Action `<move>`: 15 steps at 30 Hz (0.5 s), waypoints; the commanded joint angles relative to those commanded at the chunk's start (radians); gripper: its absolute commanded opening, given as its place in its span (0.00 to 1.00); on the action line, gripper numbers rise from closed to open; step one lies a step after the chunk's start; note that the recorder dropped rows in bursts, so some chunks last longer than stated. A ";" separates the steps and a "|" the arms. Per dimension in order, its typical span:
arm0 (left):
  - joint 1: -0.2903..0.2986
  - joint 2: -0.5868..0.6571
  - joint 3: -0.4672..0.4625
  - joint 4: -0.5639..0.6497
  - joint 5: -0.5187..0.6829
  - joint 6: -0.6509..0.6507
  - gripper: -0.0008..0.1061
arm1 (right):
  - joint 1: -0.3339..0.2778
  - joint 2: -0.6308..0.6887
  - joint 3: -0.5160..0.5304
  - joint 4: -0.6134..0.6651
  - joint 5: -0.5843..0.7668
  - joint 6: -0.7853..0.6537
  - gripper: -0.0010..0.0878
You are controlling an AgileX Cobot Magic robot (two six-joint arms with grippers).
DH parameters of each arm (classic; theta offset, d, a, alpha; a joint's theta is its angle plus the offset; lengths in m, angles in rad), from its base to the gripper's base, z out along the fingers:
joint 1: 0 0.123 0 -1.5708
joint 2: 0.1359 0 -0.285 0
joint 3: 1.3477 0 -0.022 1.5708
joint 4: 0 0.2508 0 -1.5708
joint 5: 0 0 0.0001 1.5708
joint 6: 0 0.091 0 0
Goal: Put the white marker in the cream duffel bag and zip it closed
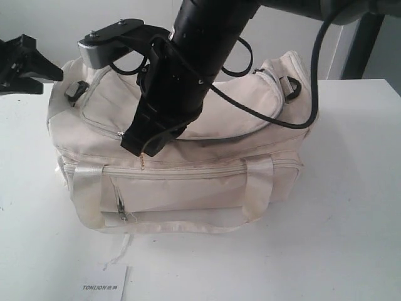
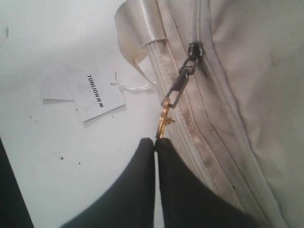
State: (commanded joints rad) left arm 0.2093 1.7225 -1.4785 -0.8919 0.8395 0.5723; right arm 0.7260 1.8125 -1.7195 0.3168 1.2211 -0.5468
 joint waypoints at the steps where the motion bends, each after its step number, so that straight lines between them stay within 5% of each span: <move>1: 0.008 -0.028 0.000 0.000 0.036 0.049 0.64 | 0.000 0.004 0.000 -0.002 0.000 0.000 0.01; 7: -0.047 -0.147 0.002 -0.003 0.321 0.551 0.44 | -0.012 0.010 0.000 -0.012 0.000 -0.055 0.01; 10: -0.108 -0.156 0.011 0.047 0.382 0.728 0.47 | -0.036 0.010 0.000 -0.005 0.000 -0.058 0.01; 15: -0.207 -0.172 0.106 0.167 0.382 0.798 0.53 | -0.067 0.010 0.000 0.001 0.000 -0.060 0.01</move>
State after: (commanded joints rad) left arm 0.0018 1.5506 -1.3723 -0.7253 1.2211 1.3699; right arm 0.6595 1.8226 -1.7195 0.3180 1.2211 -0.6067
